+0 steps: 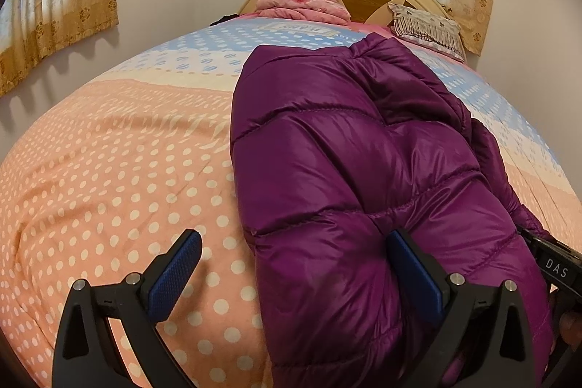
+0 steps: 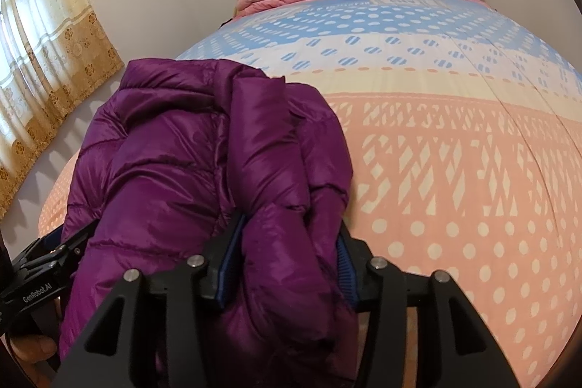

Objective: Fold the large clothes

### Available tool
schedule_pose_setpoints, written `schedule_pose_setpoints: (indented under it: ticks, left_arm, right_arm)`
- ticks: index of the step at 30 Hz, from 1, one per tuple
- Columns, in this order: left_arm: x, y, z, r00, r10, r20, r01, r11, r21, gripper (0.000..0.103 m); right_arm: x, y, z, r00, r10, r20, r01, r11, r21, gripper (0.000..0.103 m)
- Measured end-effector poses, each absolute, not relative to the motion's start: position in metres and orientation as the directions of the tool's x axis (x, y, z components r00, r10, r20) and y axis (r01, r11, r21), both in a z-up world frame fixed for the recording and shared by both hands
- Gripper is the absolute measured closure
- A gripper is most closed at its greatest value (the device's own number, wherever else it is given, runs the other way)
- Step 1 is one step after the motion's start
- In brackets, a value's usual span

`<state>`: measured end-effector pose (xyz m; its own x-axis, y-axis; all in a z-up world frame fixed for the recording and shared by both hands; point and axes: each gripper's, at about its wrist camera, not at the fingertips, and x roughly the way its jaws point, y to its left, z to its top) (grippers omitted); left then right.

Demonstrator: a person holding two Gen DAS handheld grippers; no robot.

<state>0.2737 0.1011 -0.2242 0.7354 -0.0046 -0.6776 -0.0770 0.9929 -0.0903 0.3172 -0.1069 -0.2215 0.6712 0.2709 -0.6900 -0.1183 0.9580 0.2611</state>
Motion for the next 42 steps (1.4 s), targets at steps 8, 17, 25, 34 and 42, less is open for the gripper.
schedule_pose_setpoints:
  ticks: [8, 17, 25, 34, 42]
  left_arm:
    - [0.273, 0.104, -0.227, 0.742, -0.013, -0.670, -0.080, 0.991, -0.108, 0.001]
    - [0.267, 0.108, -0.218, 0.738, 0.008, -0.675, -0.105, 0.989, -0.104, 0.001]
    - [0.229, 0.109, -0.168, 0.781, 0.024, -0.624, -0.105, 0.990, -0.093, 0.001]
    - [0.128, 0.105, -0.081, 0.870, 0.067, -0.488, -0.098, 0.994, -0.038, 0.001]
    - [0.106, 0.106, -0.063, 0.897, 0.071, -0.436, -0.100, 0.994, -0.043, 0.001]
  right_arm:
    - [0.319, -0.102, -0.221, 0.673, 0.235, -0.701, -0.108, 0.969, 0.220, 0.050]
    - [0.322, -0.099, -0.212, 0.670, 0.196, -0.716, -0.084, 0.978, 0.190, 0.043]
    - [0.297, -0.097, -0.174, 0.709, 0.183, -0.681, -0.115, 0.983, 0.144, 0.030]
    - [0.188, -0.093, -0.089, 0.832, 0.190, -0.521, -0.158, 0.982, 0.105, 0.011]
    - [0.160, -0.087, -0.060, 0.867, 0.204, -0.454, -0.179, 0.979, 0.097, 0.011]
